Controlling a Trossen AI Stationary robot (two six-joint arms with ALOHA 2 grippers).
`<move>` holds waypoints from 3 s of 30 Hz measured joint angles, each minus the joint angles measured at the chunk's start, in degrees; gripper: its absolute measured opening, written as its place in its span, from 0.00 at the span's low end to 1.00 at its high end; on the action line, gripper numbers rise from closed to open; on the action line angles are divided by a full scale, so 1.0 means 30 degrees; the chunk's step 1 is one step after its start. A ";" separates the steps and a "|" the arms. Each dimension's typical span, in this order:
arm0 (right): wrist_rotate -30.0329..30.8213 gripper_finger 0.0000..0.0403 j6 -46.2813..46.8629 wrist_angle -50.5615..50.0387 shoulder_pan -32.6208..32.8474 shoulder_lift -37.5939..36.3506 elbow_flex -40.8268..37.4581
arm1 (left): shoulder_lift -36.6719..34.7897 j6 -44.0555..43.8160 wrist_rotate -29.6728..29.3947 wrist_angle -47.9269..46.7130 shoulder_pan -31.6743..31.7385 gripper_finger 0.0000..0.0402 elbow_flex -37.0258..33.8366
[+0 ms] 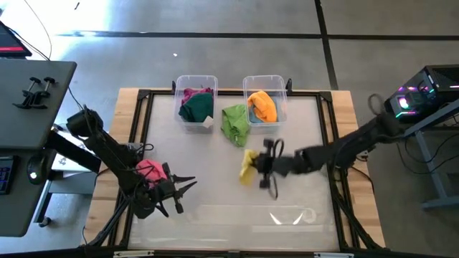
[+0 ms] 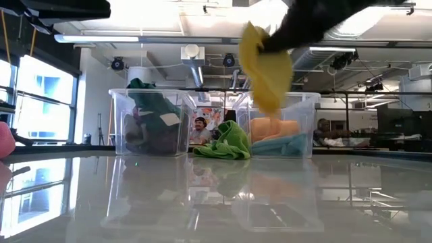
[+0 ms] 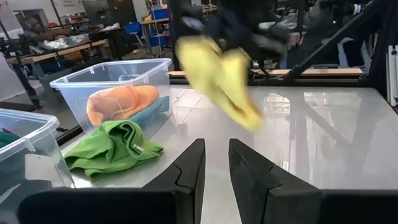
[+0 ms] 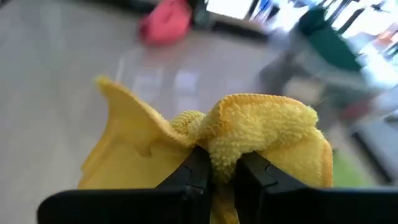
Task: Sort towels by color in basket
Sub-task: Put the yellow microfiber cloth into the right transparent bin, then put the green microfiber cloth into the right transparent bin
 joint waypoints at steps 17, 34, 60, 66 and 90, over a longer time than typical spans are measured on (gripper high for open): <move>-0.0992 0.08 0.0639 -0.6355 -1.3293 -0.4040 0.1800 | 0.0045 0.0487 0.0049 0.1205 0.1512 0.14 0.0000; -0.4108 0.30 0.0779 -0.6988 -1.6626 -0.0009 0.2973 | 0.0038 0.3177 0.0160 0.3744 0.2033 0.14 0.0000; 0.1020 0.38 -0.5136 -1.1536 -0.7218 -0.1256 0.5136 | 0.0038 0.3016 0.1057 0.3606 0.1960 0.14 0.0000; -0.2486 0.37 -0.3391 -1.1720 -0.4262 -0.1227 0.4956 | 0.0038 0.2343 0.1107 0.3606 0.1960 0.14 0.0000; -0.4563 0.62 -0.0910 -0.8219 -0.1286 0.3993 0.3155 | 0.0031 0.2878 0.1100 0.3438 0.1967 0.14 0.0000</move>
